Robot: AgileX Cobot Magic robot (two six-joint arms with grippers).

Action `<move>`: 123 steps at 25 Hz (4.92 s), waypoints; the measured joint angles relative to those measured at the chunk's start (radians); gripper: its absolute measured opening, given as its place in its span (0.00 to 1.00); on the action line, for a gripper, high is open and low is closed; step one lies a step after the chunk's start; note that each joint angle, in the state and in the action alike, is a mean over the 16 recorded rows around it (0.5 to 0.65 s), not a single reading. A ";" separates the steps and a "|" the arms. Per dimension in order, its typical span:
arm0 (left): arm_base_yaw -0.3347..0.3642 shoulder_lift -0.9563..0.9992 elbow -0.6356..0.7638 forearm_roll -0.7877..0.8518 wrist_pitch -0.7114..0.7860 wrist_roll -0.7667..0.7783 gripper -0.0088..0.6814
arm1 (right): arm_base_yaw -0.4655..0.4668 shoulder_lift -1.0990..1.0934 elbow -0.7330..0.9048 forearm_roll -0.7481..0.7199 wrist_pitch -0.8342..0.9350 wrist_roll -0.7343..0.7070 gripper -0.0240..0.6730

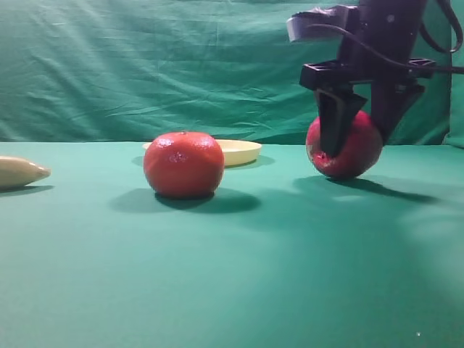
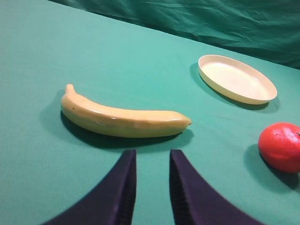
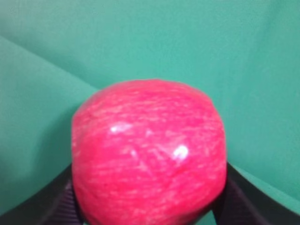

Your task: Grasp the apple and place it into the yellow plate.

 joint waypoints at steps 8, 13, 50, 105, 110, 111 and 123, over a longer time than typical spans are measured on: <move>0.000 0.000 0.000 0.000 0.000 0.000 0.24 | 0.055 0.126 -0.163 0.066 -0.183 -0.083 0.67; 0.000 0.000 0.000 0.000 0.000 0.000 0.24 | 0.075 0.211 -0.206 0.069 -0.250 -0.115 0.74; 0.000 0.000 0.000 0.000 0.000 0.000 0.24 | 0.079 -0.914 0.237 -0.047 0.151 0.036 0.03; 0.000 0.000 0.000 0.000 0.000 0.000 0.24 | -0.379 -1.935 1.557 -0.078 -0.300 0.085 0.03; 0.000 0.000 0.000 0.000 0.000 0.000 0.24 | -0.381 -1.936 1.562 -0.077 -0.271 0.085 0.03; 0.000 0.000 0.000 0.000 0.000 0.000 0.24 | -0.381 -1.936 1.562 -0.077 -0.264 0.085 0.03; 0.000 0.000 0.000 0.000 0.000 0.000 0.24 | -0.381 -1.936 1.562 -0.077 -0.235 0.085 0.03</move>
